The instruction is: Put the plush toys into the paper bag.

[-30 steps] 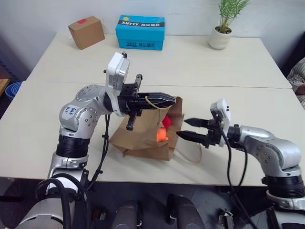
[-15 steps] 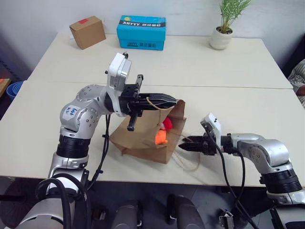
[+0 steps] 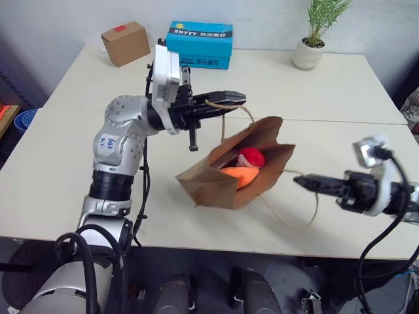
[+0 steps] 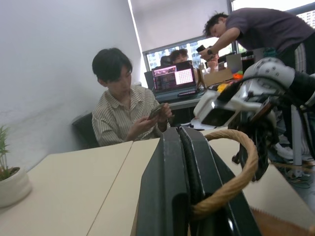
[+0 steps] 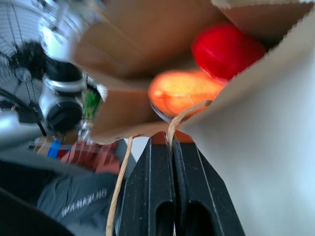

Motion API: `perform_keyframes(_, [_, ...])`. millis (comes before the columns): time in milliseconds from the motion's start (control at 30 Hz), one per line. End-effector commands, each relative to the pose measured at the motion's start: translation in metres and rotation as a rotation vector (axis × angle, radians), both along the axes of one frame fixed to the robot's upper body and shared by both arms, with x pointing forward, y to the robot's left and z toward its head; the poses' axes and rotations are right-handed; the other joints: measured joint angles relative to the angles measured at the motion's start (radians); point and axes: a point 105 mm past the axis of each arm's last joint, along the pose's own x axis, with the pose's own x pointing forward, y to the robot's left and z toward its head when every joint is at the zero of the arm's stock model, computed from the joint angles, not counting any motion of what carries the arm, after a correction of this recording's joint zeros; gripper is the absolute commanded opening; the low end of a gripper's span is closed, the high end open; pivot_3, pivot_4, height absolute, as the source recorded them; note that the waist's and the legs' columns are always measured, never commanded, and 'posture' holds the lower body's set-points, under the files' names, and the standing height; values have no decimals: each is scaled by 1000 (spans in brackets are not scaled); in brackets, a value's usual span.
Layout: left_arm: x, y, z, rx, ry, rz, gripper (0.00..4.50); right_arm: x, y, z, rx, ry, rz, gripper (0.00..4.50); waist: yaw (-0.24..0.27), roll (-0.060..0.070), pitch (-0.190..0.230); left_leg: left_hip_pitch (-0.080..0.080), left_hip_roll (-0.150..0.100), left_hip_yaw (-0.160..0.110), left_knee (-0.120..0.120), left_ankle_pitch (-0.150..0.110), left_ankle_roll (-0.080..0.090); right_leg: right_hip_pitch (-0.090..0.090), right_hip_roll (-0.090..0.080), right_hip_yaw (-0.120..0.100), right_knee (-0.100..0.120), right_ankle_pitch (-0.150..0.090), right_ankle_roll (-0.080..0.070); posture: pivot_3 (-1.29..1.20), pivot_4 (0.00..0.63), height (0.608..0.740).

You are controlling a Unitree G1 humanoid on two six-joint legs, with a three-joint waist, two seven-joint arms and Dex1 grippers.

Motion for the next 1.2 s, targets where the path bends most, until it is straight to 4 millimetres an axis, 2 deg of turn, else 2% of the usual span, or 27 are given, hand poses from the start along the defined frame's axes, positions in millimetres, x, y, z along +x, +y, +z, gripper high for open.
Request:
perform_keyframes(33, [12,-7,14,-19,-56,17,0,5,-9,33,32,-105,-83,50,0,0,0,0,0,0,0,0,0,0,0,0,0,0,0,0,150,740])
perform_keyframes(167, [25,-14,10,16,-37,19,0,18,-1,50,91,-153,-129,50,-2,0,0,-1,0,2,-1,0,0,-2,1,-2,-1,0,0,0,150,740])
perform_keyframes(300, [30,-9,-1,66,44,-6,0,37,11,48,96,-164,-233,50,-4,0,0,-1,0,4,-1,0,0,-2,2,-5,-1,0,0,0,150,740])
perform_keyframes(400, [29,3,-5,83,116,-17,577,30,22,55,198,-154,-174,0,-4,0,0,-3,0,4,-1,0,0,-4,3,-5,0,0,1,0,150,740])
perform_keyframes(533, [26,22,-13,137,160,-3,1746,9,34,65,218,-181,-76,937,-4,0,0,-7,0,2,-1,0,1,-7,3,-5,-1,0,1,0,150,740])
perform_keyframes(633, [25,32,-21,198,205,12,2660,7,31,68,185,-216,-103,1966,-2,-1,0,-10,0,1,1,0,1,-9,3,-6,0,0,1,0,150,740])
perform_keyframes(833, [25,41,-25,223,275,27,4386,5,25,74,178,-292,-131,3933,0,-1,0,-13,-1,0,4,0,4,-9,3,-5,0,1,3,0,150,740])
perform_keyframes(900, [24,45,-26,219,316,24,4500,3,19,67,111,-338,-147,4452,0,-1,0,-13,-1,0,5,0,4,-9,3,-5,0,2,3,0,150,740])
perform_keyframes(967, [23,48,-27,204,352,19,4500,0,16,54,7,-398,-144,4452,0,-1,0,-14,-1,-1,4,0,4,-9,3,-5,0,2,3,0,150,740])
perform_keyframes(1033, [22,51,-27,195,377,23,4500,-2,15,50,-67,-542,-133,4452,0,-1,0,-14,-1,0,4,0,4,-9,4,-4,-1,2,3,0,150,740])
perform_keyframes(1100, [18,51,-28,180,428,4,4500,-10,21,33,-199,-615,-47,4452,-1,-1,0,-14,-2,0,5,0,4,-9,4,-5,-1,2,4,0,150,740])
perform_keyframes(1200, [13,53,-32,194,502,-22,4500,-7,15,35,-133,-671,-106,4452,-4,-2,1,-13,-1,1,6,0,4,-10,5,-5,1,2,4,0,150,740])
